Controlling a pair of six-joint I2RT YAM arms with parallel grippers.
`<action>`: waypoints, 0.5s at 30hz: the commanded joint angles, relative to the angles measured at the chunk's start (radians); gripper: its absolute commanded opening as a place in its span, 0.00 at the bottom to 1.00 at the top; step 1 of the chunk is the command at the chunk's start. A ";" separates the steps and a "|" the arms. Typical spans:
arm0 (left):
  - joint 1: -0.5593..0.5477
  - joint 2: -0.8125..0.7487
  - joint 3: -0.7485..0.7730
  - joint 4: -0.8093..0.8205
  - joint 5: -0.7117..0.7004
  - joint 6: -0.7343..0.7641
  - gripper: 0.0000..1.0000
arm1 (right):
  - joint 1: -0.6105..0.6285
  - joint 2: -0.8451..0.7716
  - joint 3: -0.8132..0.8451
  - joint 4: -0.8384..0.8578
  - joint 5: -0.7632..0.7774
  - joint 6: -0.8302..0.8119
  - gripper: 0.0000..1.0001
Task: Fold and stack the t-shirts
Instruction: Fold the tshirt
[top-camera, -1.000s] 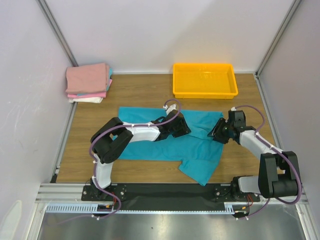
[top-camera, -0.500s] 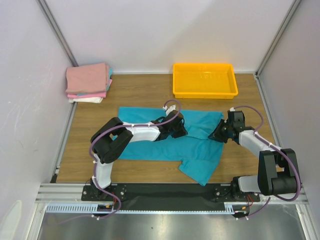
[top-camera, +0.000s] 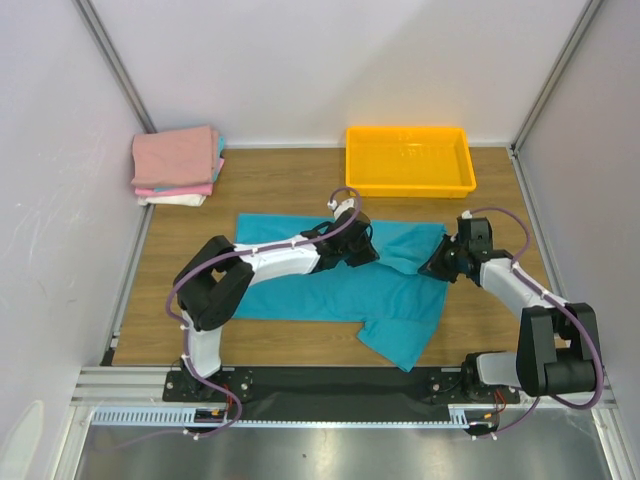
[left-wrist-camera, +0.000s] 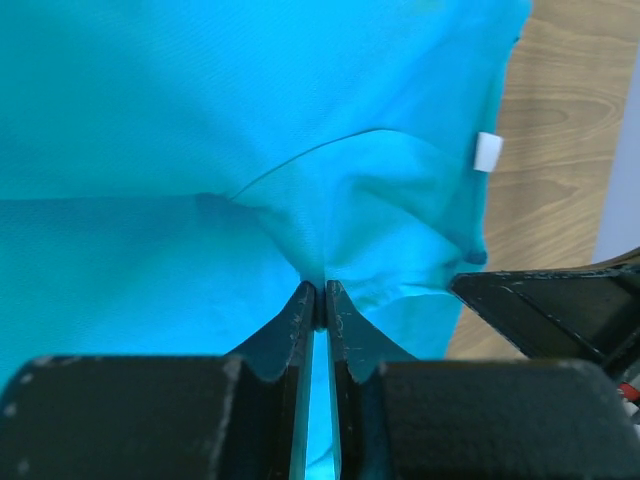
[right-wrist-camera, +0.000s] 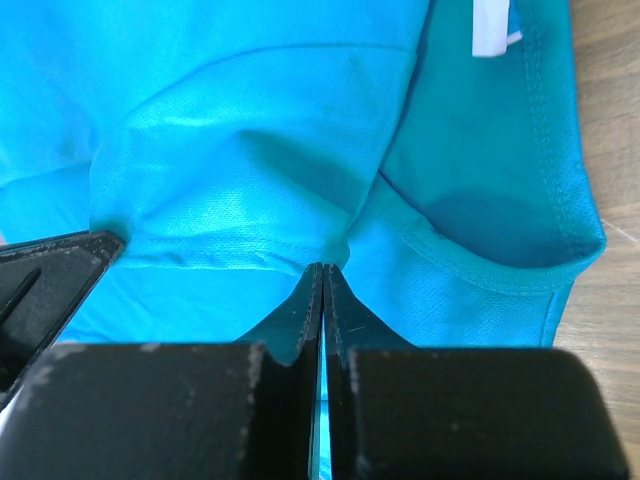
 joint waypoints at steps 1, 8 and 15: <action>-0.002 -0.040 0.066 -0.057 0.022 0.005 0.13 | -0.010 -0.029 0.053 -0.027 0.009 -0.018 0.00; 0.025 -0.053 0.067 -0.086 0.063 -0.007 0.12 | -0.020 -0.043 0.083 -0.062 0.005 -0.023 0.00; 0.036 -0.068 0.031 -0.120 0.095 0.016 0.16 | -0.026 -0.032 0.067 -0.096 0.006 -0.038 0.00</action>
